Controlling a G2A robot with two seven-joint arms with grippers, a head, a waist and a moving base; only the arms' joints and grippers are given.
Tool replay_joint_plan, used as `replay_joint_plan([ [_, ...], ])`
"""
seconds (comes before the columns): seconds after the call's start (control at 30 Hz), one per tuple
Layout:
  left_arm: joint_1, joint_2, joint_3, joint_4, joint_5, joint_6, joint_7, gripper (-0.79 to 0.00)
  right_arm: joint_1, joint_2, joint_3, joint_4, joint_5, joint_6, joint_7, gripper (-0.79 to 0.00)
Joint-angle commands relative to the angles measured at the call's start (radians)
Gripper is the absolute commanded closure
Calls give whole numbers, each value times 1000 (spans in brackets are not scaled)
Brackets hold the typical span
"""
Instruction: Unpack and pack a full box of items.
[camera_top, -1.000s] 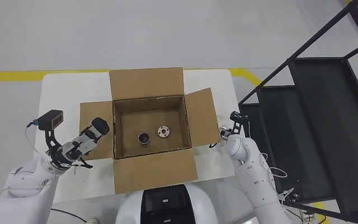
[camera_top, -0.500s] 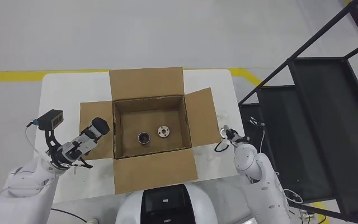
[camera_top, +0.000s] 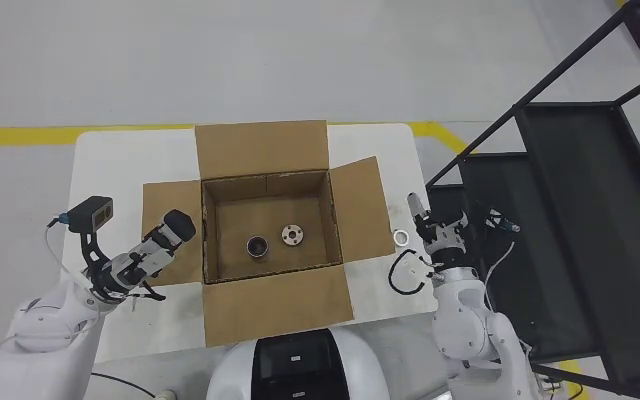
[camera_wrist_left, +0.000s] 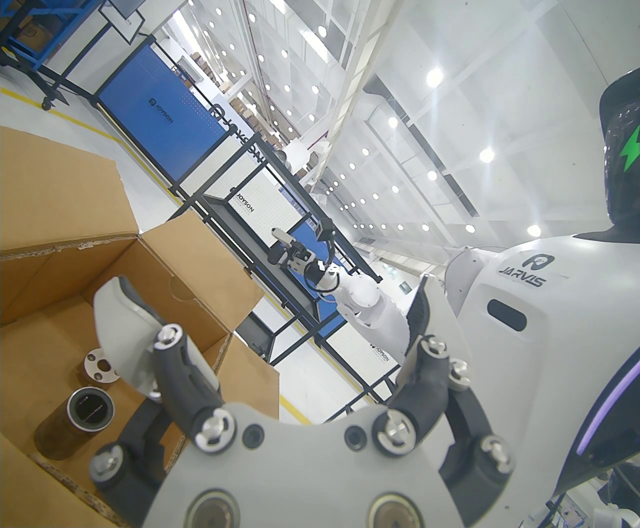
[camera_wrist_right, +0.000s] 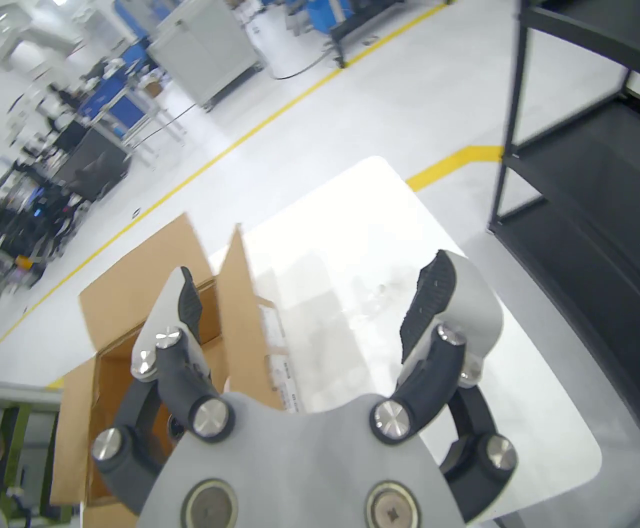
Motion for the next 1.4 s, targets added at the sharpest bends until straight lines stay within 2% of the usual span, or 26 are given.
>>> replay_joint_plan([
  [0.0, 0, 0, 0, 0, 0, 0, 0, -785, 32, 7, -38, -10, -61, -92, 96, -785],
  [0.13, 0, 0, 0, 0, 0, 0, 0, -785, 157, 15, -108, 20, -95, -205, 281, -785],
  [0.23, 0, 0, 0, 0, 0, 0, 0, -785, 274, 18, -182, 69, -187, -231, 424, -785],
  [0.4, 0, 0, 0, 0, 0, 0, 0, -785, 495, 5, -338, 231, -247, -210, 681, -785],
  [0.53, 0, 0, 0, 0, 0, 0, 0, -785, 644, -18, -442, 360, -137, -159, 867, -785],
  [0.77, 0, 0, 0, 0, 0, 0, 0, -785, 802, -46, -526, 557, -66, -65, 944, -785],
  [1.37, 0, 0, 0, 0, 0, 0, 0, -785, 807, -47, -528, 564, -66, -61, 944, -785],
])
